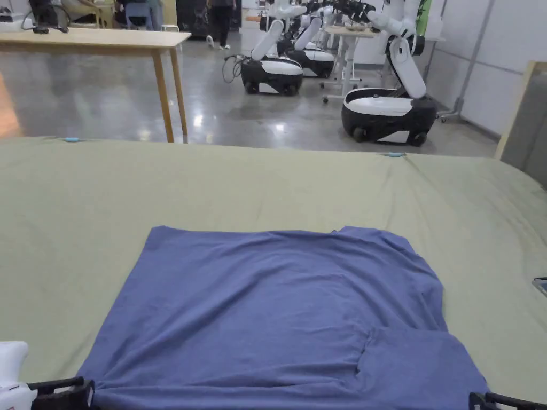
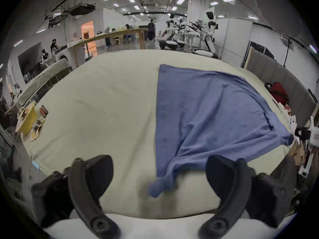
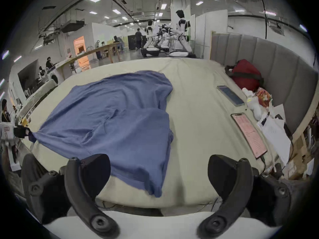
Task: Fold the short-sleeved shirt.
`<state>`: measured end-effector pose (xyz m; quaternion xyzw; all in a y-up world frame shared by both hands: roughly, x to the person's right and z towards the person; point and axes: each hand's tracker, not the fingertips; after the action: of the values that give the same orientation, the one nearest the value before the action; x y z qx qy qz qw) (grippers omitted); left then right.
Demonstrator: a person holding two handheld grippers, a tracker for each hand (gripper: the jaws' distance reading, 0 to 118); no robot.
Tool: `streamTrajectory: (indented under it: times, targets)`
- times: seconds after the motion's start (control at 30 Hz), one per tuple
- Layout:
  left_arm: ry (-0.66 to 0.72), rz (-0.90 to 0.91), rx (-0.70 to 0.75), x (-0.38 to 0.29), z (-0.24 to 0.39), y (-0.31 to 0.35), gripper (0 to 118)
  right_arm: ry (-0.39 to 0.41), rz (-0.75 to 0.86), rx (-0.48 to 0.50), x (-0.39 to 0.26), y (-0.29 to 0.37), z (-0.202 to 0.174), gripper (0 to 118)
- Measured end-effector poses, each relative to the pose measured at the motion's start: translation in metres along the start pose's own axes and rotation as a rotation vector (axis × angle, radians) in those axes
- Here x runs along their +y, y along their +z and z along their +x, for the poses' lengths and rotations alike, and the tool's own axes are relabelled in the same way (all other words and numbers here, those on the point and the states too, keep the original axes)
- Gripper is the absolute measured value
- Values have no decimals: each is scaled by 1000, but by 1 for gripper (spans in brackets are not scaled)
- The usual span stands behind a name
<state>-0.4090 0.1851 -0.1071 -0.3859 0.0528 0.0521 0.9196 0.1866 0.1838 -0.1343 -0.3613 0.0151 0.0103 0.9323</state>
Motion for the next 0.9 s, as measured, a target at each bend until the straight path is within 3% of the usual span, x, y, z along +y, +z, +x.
streamTrajectory:
  times: [0.1, 0.13, 0.17, 0.2, 0.23, 0.33, 0.43, 0.47, 0.5, 0.53, 0.57, 0.83, 0.87, 0.9]
  targets:
    - [54, 45, -10, 2, -6, 17, 99, -33, 44, -4, 4, 6, 4, 114]
    - [56, 54, -9, 2, -6, 22, 79, -60, 63, -1, 4, 11, 6, 105]
    - [56, 73, 7, 1, -9, 25, 50, -86, 103, -10, 3, 15, 7, 78]
    - [53, 85, 22, 1, -10, 27, 13, -85, 115, -39, 4, 16, 6, 26]
    - [49, 85, 22, 1, -11, 27, 0, -83, 119, -73, 4, 14, 5, 1]
    - [75, 63, -11, 0, -15, 28, 0, -57, 89, -15, 5, 12, 3, 1]
    - [86, 45, -29, 0, -19, 25, 0, -32, 107, -29, -3, 27, -9, 1]
    - [81, 26, -27, 1, -19, 24, 15, -25, 102, -28, -5, 29, -12, 1]
    - [90, 7, -29, 1, -18, 24, 50, -26, 103, -32, -7, 31, -15, 1]
    - [96, 6, -37, 1, -18, 23, 104, -41, 86, -12, -6, 24, -5, 1]
    - [98, -12, -41, 0, -19, 18, 115, -42, 85, -1, -6, 24, -4, 1]
    - [-13, -135, -55, 7, 0, -22, 95, -27, 61, -2, -3, 12, 2, 1]
    - [-24, -177, -51, 8, 1, -26, 87, -20, 54, 0, -2, 10, 3, 1]
    - [-16, -174, -55, 10, 3, -27, 63, -18, 46, 2, -2, 9, 3, 1]
